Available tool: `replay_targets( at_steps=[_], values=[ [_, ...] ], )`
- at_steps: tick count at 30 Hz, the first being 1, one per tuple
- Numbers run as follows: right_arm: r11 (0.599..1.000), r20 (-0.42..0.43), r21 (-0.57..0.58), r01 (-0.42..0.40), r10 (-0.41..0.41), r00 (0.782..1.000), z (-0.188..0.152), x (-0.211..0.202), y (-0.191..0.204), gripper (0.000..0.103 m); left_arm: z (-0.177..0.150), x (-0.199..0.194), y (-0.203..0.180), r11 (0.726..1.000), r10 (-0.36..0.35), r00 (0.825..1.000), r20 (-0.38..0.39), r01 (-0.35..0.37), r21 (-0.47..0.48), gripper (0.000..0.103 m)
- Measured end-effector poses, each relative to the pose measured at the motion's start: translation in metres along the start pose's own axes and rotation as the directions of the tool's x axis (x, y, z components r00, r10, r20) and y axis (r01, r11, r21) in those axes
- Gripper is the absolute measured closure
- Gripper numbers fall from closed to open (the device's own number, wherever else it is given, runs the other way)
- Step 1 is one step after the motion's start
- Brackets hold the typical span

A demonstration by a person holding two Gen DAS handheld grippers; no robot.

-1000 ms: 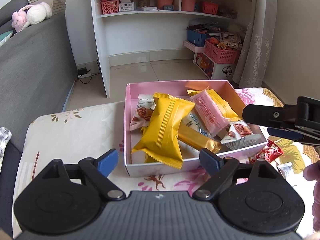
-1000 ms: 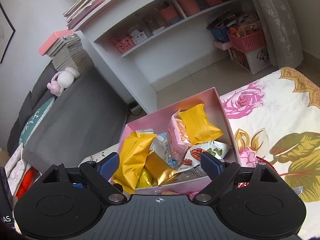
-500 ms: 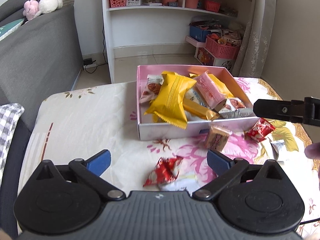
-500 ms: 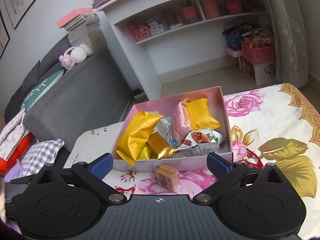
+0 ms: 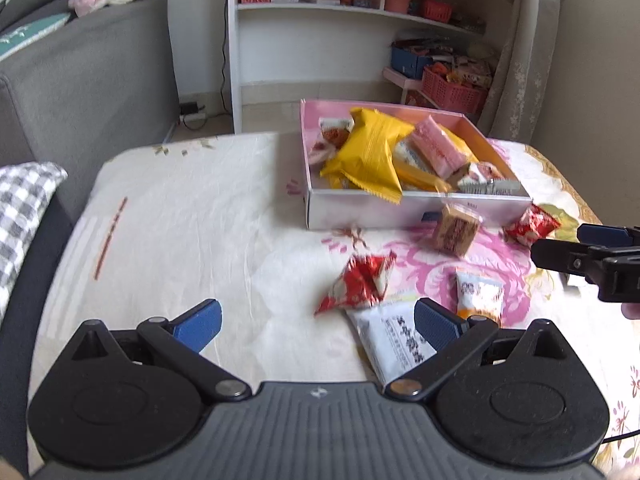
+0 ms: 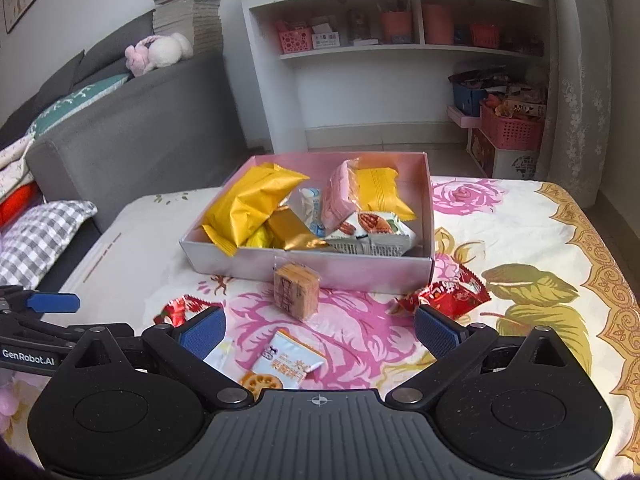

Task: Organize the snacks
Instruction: 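Withdraw both tools from the box back toward the remaining snacks, then grasp the white milk-bread packet with the left tool while the right grasps the jam biscuit packet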

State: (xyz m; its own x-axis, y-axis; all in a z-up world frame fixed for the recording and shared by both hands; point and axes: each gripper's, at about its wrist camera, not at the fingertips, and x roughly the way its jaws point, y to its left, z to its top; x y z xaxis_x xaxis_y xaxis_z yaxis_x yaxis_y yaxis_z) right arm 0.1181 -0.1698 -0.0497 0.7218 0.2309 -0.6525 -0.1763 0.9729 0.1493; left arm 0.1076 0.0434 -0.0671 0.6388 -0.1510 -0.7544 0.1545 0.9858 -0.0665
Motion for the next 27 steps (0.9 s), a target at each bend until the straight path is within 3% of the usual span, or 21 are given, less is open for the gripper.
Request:
replay_targets(
  at_steps=[8, 13, 23, 27],
  values=[
    [0.998, -0.125, 0.055, 0.042, -0.035, 0.992, -0.023, 0.024, -0.014, 0.001, -0.02, 0.02, -0.007, 1.0, 0.006, 0.998, -0.057, -0.005, 0.003, 0.0],
    [0.99, -0.163, 0.113, 0.081, -0.062, 0.985, -0.026, 0.031, -0.025, 0.001, -0.023, 0.025, -0.019, 1.0, 0.007, 0.999, -0.05, -0.006, 0.01, 0.0],
    [0.986, -0.185, 0.132, 0.097, -0.072, 0.98, -0.025, 0.039, -0.027, 0.001, -0.023, 0.033, -0.035, 0.997, 0.011, 1.0, -0.025, -0.009, 0.074, 0.003],
    [0.989, -0.187, 0.119, 0.088, -0.065, 0.98, -0.024, 0.042, -0.021, 0.001, -0.024, 0.033, -0.036, 0.996, -0.046, 0.998, -0.042, 0.049, 0.069, 0.005]
  ],
)
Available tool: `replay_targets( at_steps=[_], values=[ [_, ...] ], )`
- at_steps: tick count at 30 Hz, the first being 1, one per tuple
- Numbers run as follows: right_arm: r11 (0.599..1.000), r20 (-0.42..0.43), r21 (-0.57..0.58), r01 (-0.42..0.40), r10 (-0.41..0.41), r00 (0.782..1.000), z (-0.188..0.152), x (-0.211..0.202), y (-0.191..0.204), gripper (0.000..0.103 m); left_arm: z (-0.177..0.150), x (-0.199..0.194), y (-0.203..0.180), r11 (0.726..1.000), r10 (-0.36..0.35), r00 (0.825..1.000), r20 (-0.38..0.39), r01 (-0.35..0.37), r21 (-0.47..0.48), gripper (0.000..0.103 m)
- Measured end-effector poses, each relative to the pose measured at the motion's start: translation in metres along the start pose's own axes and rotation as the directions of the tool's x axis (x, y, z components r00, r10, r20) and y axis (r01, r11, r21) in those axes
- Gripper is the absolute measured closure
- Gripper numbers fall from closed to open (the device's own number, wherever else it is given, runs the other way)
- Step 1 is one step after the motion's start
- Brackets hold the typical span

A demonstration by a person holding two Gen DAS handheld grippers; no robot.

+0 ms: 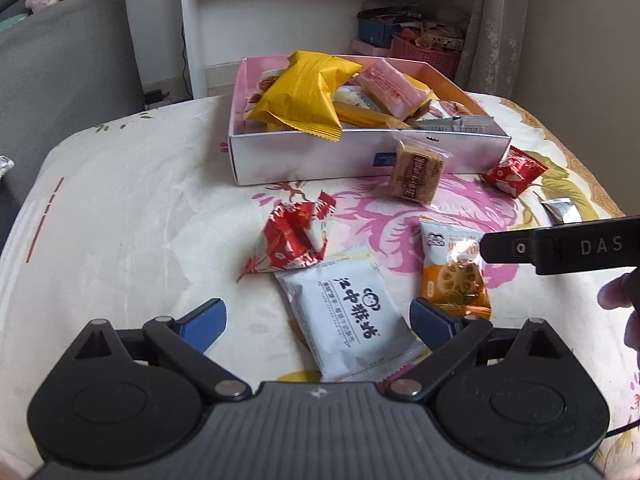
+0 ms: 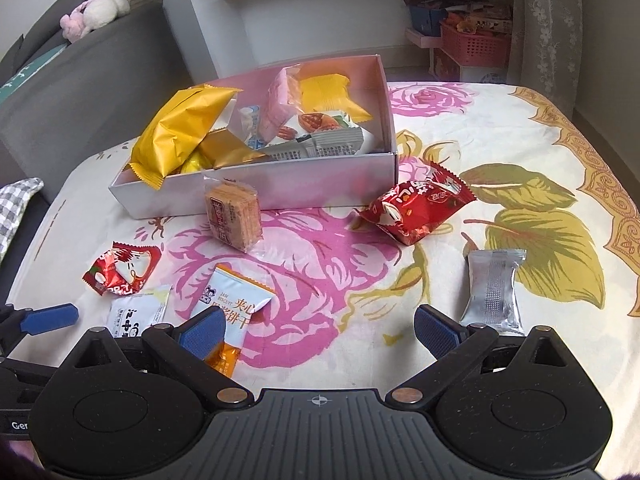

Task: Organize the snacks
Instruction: 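Grasp the white milk-bread packet with the left tool while the right grasps the jam biscuit packet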

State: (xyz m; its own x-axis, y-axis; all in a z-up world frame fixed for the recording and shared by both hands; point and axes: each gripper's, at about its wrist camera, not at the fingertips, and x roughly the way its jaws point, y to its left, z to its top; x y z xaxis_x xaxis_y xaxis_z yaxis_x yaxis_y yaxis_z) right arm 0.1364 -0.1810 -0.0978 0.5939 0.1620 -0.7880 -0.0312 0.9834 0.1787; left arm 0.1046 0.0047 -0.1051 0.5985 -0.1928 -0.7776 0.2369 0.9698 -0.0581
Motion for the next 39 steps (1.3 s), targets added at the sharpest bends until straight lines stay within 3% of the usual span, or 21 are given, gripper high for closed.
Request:
replay_targets(
  at_steps=[7, 11, 15, 21, 33, 39],
  values=[
    [1.0, -0.001, -0.004, -0.001, 0.001, 1.0, 0.001, 0.003, 0.006, 0.001, -0.002, 0.005, -0.011, 0.999, -0.01, 0.999, -0.033, 0.012, 0.052, 0.012],
    [1.0, 0.002, -0.012, 0.001, -0.001, 1.0, 0.0, 0.003, 0.01, 0.001, 0.0, 0.004, -0.003, 0.999, 0.017, 0.998, -0.057, -0.014, 0.048, 0.028],
    [1.0, 0.004, -0.018, -0.003, 0.004, 1.0, 0.001, 0.005, 0.016, 0.001, -0.002, 0.002, 0.008, 0.998, 0.028, 0.998, -0.053, -0.025, 0.061, 0.035],
    [0.998, 0.009, -0.059, -0.016, 0.017, 1.0, -0.004, 0.012, 0.034, 0.001, -0.006, -0.004, 0.018, 0.995, 0.009, 0.999, -0.031, -0.006, 0.096, 0.053],
    [0.975, 0.074, -0.217, 0.037, -0.021, 0.997, -0.02, 0.02, 0.05, 0.001, -0.007, -0.003, 0.021, 0.994, 0.004, 1.0, -0.021, -0.002, 0.111, 0.05],
    [0.969, 0.079, -0.249, 0.007, 0.014, 0.997, -0.026, 0.014, 0.04, 0.001, -0.008, 0.0, 0.028, 0.997, 0.022, 1.0, -0.022, -0.021, 0.078, 0.031]
  ],
)
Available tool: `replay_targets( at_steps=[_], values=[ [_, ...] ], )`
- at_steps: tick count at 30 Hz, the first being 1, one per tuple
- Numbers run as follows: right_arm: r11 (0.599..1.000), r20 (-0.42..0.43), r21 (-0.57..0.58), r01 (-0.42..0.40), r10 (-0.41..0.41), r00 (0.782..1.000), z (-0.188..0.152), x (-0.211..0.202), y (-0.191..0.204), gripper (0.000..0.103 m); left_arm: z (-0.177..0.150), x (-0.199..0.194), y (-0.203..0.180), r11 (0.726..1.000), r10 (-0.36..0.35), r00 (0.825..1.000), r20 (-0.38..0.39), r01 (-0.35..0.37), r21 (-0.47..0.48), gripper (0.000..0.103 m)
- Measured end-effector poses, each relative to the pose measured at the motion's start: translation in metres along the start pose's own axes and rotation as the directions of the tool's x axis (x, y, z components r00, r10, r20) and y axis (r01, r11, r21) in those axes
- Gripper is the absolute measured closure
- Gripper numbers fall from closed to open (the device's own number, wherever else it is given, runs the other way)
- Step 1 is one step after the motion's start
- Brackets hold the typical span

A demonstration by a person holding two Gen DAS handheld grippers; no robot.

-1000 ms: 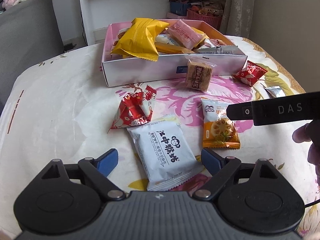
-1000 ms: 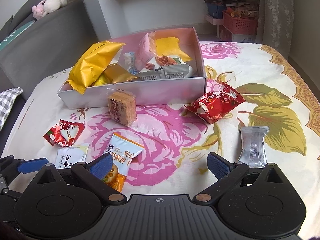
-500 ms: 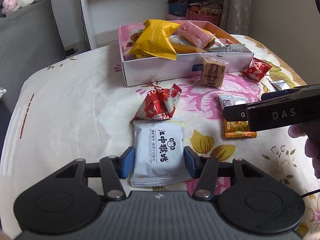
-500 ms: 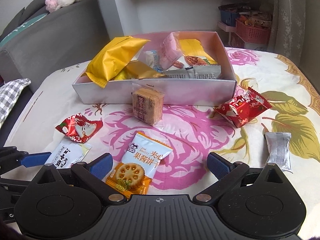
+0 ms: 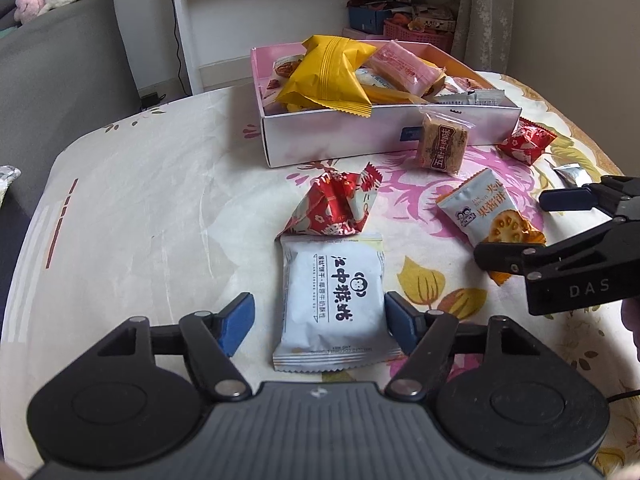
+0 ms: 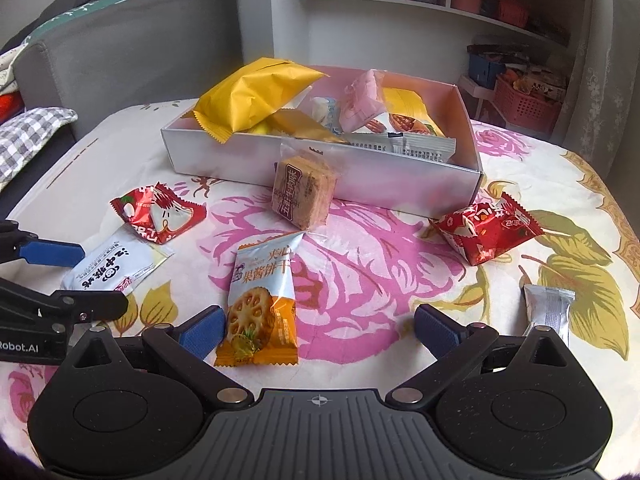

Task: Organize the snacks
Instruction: 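Grasp the white milk-bread packet with the left tool while the right grasps the jam biscuit packet, then carry both packets over the pink box and lower them in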

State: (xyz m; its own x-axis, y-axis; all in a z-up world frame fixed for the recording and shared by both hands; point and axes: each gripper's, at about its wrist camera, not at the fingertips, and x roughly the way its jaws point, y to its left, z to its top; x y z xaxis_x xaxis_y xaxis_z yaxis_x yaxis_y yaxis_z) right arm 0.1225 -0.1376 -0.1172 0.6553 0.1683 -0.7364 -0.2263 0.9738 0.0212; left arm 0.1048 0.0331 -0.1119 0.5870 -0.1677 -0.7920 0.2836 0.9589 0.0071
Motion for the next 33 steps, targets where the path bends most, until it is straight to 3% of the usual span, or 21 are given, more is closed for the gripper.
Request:
replay_targets(
  at_steps=[7, 18, 24, 29, 32, 33],
  values=[
    [0.999, 0.0, -0.054, 0.004, -0.004, 1.0, -0.001, 0.001, 0.009, 0.001, -0.005, 0.006, 0.003, 0.999, 0.015, 1.0, 0.012, -0.014, -0.03, 0.001],
    [0.999, -0.003, -0.049, 0.002, -0.002, 1.0, 0.001, 0.001, 0.017, 0.005, -0.007, 0.005, 0.003, 0.999, 0.014, 1.0, 0.015, -0.014, -0.03, 0.0],
    [0.995, 0.016, -0.093, -0.022, 0.024, 1.0, 0.001, -0.004, 0.024, 0.022, -0.006, 0.0, -0.003, 1.0, -0.015, 0.999, 0.03, 0.014, 0.008, 0.02],
    [0.993, 0.027, -0.112, -0.033, 0.036, 0.999, 0.002, -0.006, 0.029, 0.047, -0.005, -0.004, -0.008, 0.999, -0.034, 0.999, 0.038, 0.033, 0.028, 0.046],
    [0.992, 0.033, -0.119, -0.033, 0.037, 0.999, 0.002, -0.008, 0.03, 0.062, -0.004, -0.006, -0.009, 0.999, -0.03, 0.999, 0.042, 0.029, 0.03, 0.054],
    [0.992, 0.034, -0.122, -0.033, 0.037, 0.999, 0.002, -0.008, 0.03, 0.062, -0.004, -0.006, -0.009, 0.999, -0.031, 0.999, 0.042, 0.03, 0.029, 0.055]
  ],
)
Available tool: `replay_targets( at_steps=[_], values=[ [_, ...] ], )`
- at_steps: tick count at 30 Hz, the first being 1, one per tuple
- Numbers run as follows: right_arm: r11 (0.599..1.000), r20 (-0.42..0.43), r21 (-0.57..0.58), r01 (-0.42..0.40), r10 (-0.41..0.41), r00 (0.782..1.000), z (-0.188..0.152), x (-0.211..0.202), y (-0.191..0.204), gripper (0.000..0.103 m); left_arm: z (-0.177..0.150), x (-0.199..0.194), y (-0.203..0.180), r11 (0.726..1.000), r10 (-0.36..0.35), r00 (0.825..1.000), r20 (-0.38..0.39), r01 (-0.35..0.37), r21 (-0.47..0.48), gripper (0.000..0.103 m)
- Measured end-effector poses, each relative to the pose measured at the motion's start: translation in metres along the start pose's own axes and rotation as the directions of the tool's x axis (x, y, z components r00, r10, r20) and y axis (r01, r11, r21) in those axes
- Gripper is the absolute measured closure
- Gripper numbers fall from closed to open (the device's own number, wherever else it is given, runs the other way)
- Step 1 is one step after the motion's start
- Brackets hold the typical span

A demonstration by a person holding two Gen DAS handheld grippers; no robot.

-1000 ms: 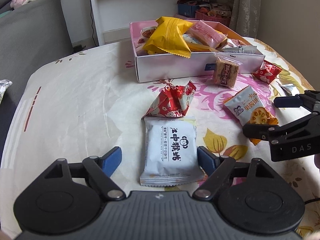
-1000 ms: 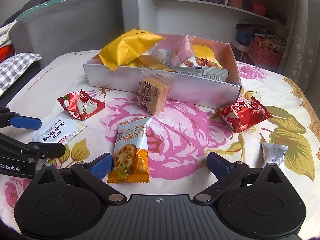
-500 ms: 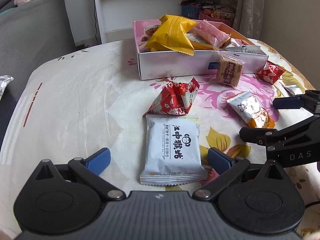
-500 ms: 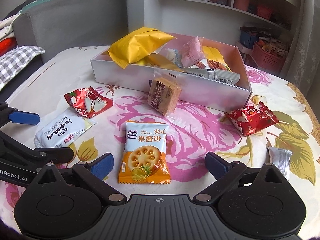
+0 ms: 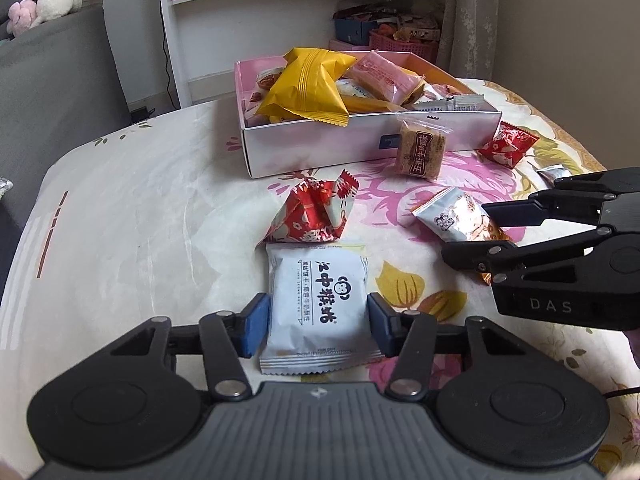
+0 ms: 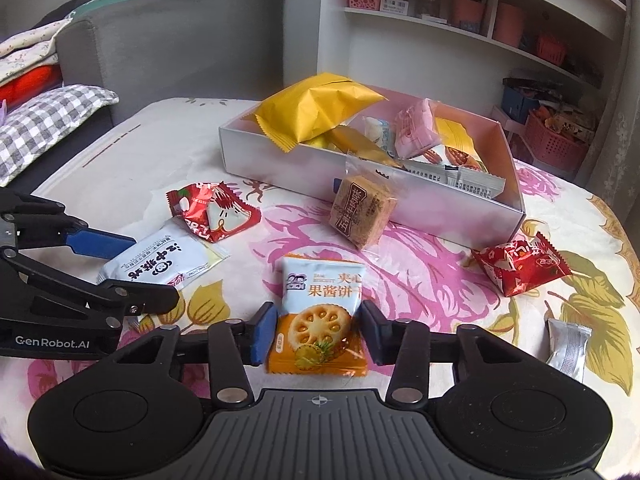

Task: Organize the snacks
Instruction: 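Carry both packets over the pink box and lower them in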

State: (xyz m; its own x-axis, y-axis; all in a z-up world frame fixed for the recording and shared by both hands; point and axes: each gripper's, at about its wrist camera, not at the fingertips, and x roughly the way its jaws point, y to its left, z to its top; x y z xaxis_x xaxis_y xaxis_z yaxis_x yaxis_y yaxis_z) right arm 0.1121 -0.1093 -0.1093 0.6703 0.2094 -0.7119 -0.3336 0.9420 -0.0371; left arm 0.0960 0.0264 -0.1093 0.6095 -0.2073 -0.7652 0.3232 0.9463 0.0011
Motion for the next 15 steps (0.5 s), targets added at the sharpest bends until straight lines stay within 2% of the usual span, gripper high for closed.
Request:
replay_targets(
  at_steps=[15],
  values=[
    [0.999, 0.015, 0.041, -0.013, 0.013, 1.0, 0.012, -0.012, -0.006, 0.064, 0.012, -0.012, 0.0, 0.999, -0.016, 1.0, 0.009, 0.016, -0.028, 0.059]
  ],
)
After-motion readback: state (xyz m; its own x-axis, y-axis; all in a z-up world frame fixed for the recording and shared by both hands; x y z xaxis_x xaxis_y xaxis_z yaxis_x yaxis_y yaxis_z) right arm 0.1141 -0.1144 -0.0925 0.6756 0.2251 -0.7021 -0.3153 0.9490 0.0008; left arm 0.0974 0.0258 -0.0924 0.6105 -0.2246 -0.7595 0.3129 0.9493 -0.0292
